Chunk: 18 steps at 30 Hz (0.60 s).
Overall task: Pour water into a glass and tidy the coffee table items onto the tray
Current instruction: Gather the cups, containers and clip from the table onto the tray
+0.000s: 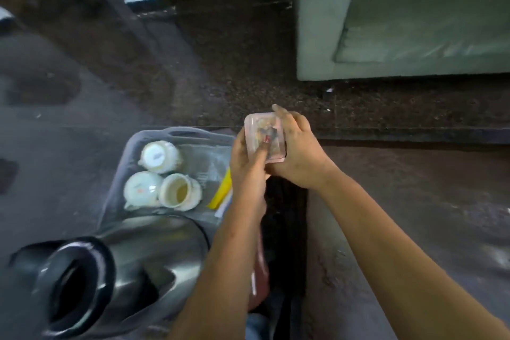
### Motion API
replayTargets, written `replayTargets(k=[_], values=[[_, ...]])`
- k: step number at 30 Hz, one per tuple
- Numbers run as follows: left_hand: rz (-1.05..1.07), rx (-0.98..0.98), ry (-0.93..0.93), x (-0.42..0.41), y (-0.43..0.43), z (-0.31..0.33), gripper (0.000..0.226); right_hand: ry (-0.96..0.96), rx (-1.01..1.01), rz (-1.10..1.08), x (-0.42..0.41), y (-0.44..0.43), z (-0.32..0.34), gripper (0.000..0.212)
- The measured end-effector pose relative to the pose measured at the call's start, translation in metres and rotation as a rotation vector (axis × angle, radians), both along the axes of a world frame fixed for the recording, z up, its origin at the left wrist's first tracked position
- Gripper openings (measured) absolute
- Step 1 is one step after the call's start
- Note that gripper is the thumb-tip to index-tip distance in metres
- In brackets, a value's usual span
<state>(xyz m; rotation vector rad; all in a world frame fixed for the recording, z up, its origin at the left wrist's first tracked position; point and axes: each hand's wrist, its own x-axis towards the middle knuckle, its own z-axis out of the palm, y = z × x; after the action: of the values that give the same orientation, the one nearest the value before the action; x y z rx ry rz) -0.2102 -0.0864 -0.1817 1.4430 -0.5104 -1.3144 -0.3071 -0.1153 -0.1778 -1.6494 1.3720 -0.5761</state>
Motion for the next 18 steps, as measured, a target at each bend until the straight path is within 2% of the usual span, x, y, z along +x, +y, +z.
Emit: replayTargets(k=[4,9,15,18], values=[[0.256,-0.008,0.119,0.029,0.002,0.011,0.031,0.020,-0.034,0.062,0.056,-0.006,0.010,0.091],[0.553,-0.023,0.103,0.058,0.006,0.015,0.031,0.157,-0.100,0.263,0.103,-0.007,0.011,0.079],[0.623,0.198,0.190,0.054,0.019,0.004,0.032,0.372,-0.058,0.351,0.118,-0.007,-0.005,0.070],[0.621,0.267,0.199,0.051,0.024,0.000,0.032,0.375,-0.039,0.346,0.120,-0.007,-0.009,0.069]])
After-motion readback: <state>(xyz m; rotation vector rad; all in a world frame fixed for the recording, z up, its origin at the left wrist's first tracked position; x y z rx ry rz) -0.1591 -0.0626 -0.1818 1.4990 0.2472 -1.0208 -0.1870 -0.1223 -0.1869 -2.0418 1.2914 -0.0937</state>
